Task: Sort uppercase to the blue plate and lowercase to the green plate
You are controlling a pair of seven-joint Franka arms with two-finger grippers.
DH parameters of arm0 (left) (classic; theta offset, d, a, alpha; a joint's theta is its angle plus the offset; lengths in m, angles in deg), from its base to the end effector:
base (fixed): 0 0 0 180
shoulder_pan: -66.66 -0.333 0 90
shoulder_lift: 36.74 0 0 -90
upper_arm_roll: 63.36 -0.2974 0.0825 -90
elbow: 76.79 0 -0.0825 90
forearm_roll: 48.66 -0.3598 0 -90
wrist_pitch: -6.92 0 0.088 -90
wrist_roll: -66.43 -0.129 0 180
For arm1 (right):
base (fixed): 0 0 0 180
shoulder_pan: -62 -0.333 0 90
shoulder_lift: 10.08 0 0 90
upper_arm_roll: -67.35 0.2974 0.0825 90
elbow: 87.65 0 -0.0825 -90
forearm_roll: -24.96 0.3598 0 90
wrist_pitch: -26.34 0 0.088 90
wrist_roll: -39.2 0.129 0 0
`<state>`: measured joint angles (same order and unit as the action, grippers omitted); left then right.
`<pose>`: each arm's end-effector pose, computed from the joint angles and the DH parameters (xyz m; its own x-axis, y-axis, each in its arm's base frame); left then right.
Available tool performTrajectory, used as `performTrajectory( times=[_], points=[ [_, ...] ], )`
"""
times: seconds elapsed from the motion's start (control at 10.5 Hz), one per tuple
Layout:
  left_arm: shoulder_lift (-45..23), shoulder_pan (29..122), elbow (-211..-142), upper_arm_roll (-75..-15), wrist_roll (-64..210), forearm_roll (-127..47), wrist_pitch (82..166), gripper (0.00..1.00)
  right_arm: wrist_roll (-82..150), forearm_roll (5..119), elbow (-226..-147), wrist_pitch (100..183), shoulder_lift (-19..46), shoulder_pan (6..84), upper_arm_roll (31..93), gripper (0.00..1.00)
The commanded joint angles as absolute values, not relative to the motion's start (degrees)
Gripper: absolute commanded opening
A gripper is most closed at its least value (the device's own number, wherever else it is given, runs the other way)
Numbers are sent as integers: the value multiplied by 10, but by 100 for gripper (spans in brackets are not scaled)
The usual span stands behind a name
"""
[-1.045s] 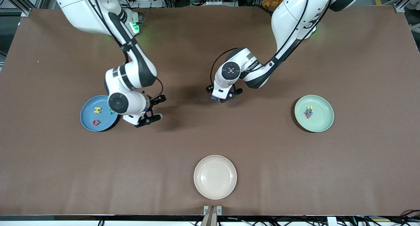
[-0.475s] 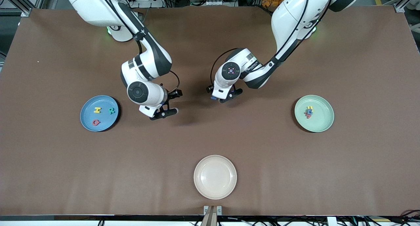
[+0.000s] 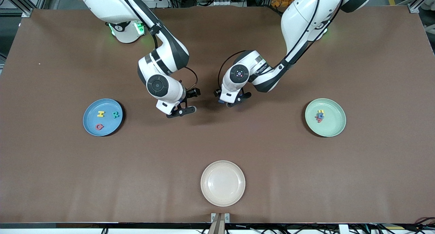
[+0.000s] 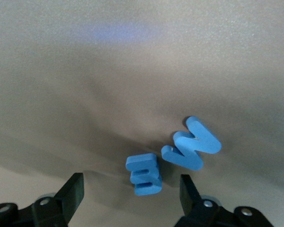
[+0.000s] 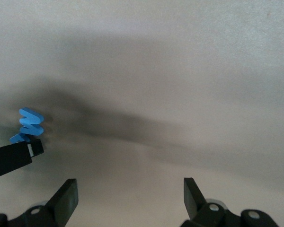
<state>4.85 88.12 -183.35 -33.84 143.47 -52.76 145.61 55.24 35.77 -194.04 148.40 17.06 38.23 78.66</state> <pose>0.3843 -0.4643 0.1476 0.8388 0.4569 -0.2962 0.4760 -0.8794 -0.0087 0.4776 0.3452 0.2350 0.9412 0.2158 -0.2600 0.1788 -0.9710 -0.1586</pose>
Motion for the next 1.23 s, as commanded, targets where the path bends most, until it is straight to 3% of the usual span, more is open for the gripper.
performTrajectory(
  times=[0.0,0.47,0.76,1.14],
  points=[
    [54,887,-1825,-344,1442,-542,1461,87,563,352,-1947,1489,166,386,790,98],
    [54,885,-1826,-344,1441,-548,1461,78,562,352,-1949,1496,166,384,790,99],
    [54,885,-1825,-347,1441,-549,1461,60,562,352,-1949,1495,166,384,790,99],
    [54,886,-1825,-347,1442,-548,1461,57,562,352,-1949,1495,166,384,790,99]
  ],
)
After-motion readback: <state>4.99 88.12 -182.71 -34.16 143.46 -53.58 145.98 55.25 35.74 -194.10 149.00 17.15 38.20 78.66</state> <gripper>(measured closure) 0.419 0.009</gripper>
